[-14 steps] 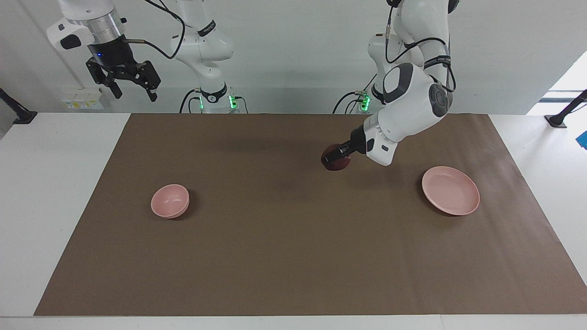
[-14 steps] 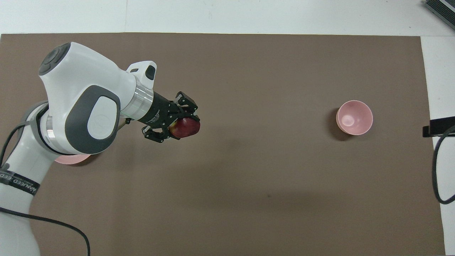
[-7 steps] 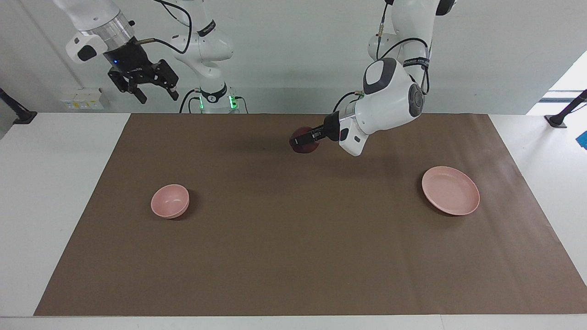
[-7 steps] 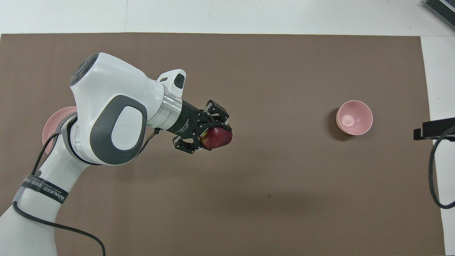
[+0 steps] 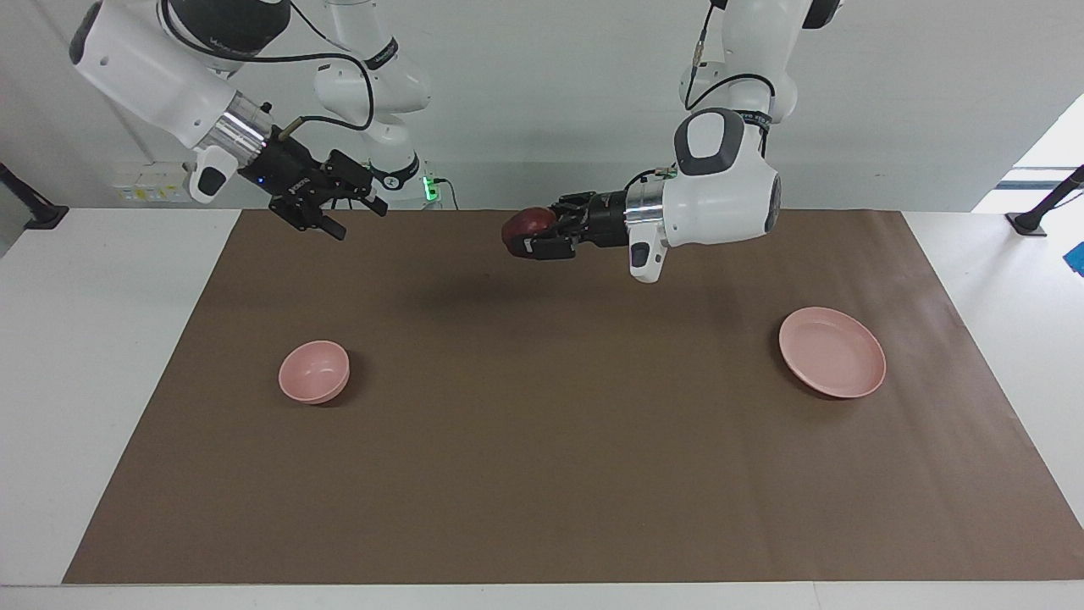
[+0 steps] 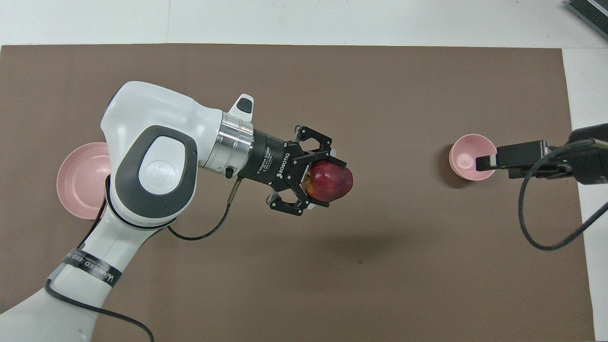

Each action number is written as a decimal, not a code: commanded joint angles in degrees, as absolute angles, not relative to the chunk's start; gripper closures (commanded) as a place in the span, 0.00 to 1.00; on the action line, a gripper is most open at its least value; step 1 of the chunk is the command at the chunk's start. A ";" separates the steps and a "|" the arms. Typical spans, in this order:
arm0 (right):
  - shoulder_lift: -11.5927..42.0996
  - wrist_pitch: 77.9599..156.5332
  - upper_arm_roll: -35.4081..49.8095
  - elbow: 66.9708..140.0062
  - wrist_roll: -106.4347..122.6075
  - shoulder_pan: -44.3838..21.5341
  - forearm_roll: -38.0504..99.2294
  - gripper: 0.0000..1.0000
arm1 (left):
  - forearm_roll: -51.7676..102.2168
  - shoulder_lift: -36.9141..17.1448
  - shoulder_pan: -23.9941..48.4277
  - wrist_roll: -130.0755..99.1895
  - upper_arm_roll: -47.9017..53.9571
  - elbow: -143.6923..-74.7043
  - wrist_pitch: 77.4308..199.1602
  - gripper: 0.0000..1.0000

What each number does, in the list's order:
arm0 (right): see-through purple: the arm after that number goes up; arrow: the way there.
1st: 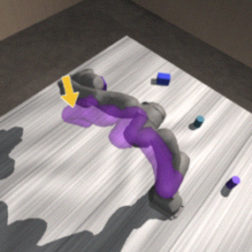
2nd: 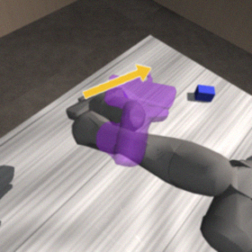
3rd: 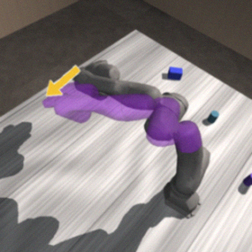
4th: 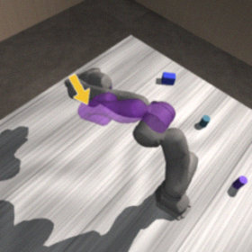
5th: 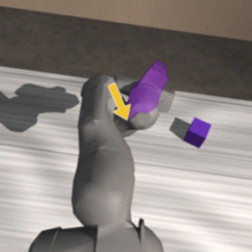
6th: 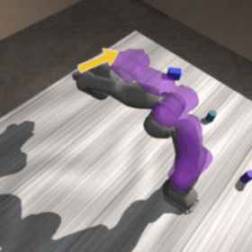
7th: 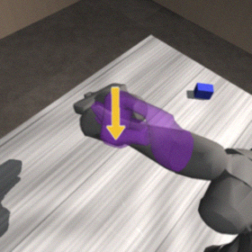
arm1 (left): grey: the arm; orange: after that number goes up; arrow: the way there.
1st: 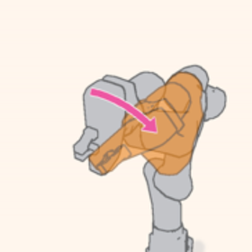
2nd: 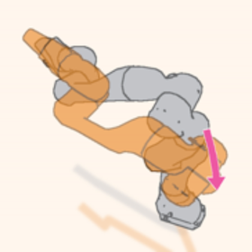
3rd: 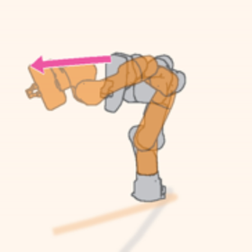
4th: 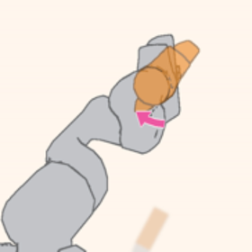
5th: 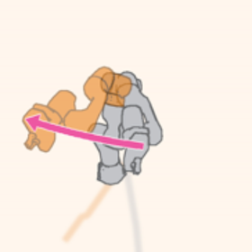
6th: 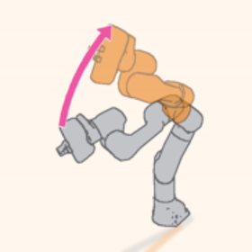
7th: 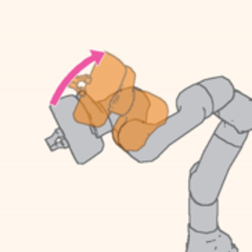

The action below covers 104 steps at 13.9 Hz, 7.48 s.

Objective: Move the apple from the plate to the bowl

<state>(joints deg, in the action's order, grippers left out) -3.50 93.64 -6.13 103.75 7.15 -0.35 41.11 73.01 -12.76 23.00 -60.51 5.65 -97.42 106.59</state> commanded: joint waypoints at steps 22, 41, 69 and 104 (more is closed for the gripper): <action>-2.64 94.85 -5.71 113.56 16.61 -2.82 69.52 0.00 | 106.17 -12.57 23.38 -63.55 20.21 -101.87 127.70 1.00; -5.01 89.30 -5.98 116.81 16.52 -1.67 68.64 0.00 | 107.05 -13.80 23.82 -58.98 23.73 -98.26 136.32 1.00; -1.41 88.85 -6.06 110.93 18.53 0.96 54.78 1.00 | 91.36 -14.06 20.57 -58.62 23.73 -99.75 133.43 0.00; 15.91 130.69 -5.36 112.58 23.03 -4.57 -17.49 1.00 | -6.59 -8.00 -12.57 -0.09 22.06 -85.60 69.43 0.00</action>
